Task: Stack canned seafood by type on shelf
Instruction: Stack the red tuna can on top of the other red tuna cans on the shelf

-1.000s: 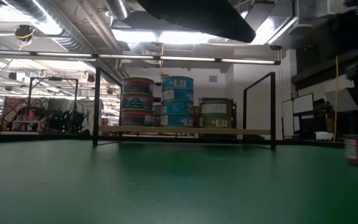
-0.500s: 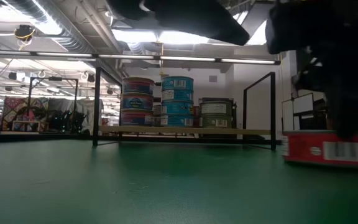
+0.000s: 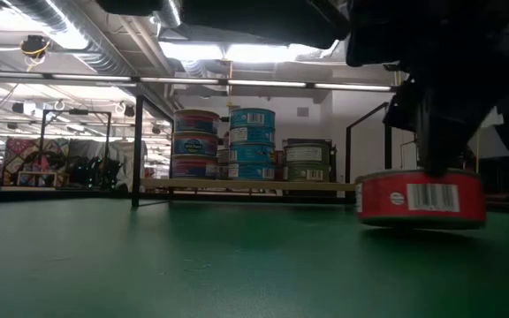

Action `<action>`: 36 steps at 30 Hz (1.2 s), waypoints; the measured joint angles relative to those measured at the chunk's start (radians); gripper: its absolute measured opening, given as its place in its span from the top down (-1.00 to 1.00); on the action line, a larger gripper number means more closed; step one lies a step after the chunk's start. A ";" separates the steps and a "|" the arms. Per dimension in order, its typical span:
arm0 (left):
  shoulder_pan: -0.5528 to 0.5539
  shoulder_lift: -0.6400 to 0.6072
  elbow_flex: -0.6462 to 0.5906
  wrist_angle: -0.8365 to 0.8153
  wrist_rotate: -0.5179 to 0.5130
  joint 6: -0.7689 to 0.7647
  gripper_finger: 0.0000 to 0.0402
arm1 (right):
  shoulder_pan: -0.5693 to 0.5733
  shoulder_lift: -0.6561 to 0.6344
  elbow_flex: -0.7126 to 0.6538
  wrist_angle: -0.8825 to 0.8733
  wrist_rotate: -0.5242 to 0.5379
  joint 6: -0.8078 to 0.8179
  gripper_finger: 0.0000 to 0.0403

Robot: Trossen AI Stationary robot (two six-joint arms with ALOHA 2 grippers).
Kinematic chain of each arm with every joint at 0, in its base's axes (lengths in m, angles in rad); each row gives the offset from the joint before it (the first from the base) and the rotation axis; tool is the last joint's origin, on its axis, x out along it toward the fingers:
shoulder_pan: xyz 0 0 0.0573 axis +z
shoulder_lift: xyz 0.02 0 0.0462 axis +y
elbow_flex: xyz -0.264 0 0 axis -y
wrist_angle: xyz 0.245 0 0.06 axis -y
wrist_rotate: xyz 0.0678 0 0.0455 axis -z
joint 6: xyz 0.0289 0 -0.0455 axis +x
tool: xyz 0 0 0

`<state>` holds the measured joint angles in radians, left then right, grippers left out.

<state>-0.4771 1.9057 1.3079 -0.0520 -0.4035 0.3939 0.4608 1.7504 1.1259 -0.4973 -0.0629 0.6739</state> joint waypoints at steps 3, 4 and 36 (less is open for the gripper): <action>-0.009 0.000 0.000 0.000 0.000 0.003 -0.26 | -0.013 0.000 0.000 0.031 -0.019 -0.001 1.00; -0.011 0.000 0.000 0.000 0.000 0.003 -0.26 | -0.020 0.000 0.000 0.044 -0.027 -0.001 1.00; 0.038 0.000 -0.143 0.050 -0.081 -0.076 -0.26 | -0.242 0.000 0.000 0.185 -0.271 -0.025 1.00</action>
<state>-0.4391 1.9058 1.1649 -0.0017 -0.4849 0.3180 0.2186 1.7504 1.1263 -0.3121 -0.3336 0.6489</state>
